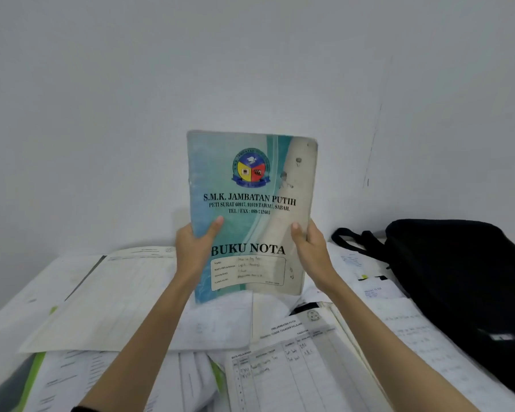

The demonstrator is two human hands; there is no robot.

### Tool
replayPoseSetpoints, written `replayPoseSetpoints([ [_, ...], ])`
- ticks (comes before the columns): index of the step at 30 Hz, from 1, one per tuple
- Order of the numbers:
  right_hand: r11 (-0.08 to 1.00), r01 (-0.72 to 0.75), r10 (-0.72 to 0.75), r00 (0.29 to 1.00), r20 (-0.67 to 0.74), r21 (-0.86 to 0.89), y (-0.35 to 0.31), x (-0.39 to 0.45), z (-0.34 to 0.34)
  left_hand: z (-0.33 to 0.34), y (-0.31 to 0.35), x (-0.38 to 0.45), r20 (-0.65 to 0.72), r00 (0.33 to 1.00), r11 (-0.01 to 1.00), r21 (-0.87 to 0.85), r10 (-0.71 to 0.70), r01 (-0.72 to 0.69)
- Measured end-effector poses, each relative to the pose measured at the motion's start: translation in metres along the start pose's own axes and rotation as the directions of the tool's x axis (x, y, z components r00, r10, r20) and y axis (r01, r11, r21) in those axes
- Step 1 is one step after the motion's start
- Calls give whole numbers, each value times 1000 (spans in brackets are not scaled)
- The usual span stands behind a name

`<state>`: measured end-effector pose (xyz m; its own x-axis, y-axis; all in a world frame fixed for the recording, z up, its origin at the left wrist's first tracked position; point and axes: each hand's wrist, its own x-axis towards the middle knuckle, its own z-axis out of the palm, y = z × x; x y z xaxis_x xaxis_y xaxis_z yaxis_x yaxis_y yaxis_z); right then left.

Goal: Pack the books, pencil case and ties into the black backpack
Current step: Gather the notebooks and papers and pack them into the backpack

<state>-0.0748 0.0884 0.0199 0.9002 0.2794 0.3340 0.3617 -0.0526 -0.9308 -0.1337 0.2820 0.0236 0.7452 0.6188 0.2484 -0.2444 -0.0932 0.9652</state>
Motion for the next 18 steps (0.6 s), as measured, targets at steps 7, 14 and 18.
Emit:
replayPoseSetpoints([
  [7,964,-162,145,985,95,211,-55,-12,-99,57,57,-23,260,962,974,-182,-82,132],
  [14,933,-285,300,953,-34,219,-34,-65,-228,177,43,-74,590,768,937,-54,-248,345],
  [18,949,-260,299,920,-253,177,-28,-93,-313,254,10,-120,721,664,975,212,-198,61],
])
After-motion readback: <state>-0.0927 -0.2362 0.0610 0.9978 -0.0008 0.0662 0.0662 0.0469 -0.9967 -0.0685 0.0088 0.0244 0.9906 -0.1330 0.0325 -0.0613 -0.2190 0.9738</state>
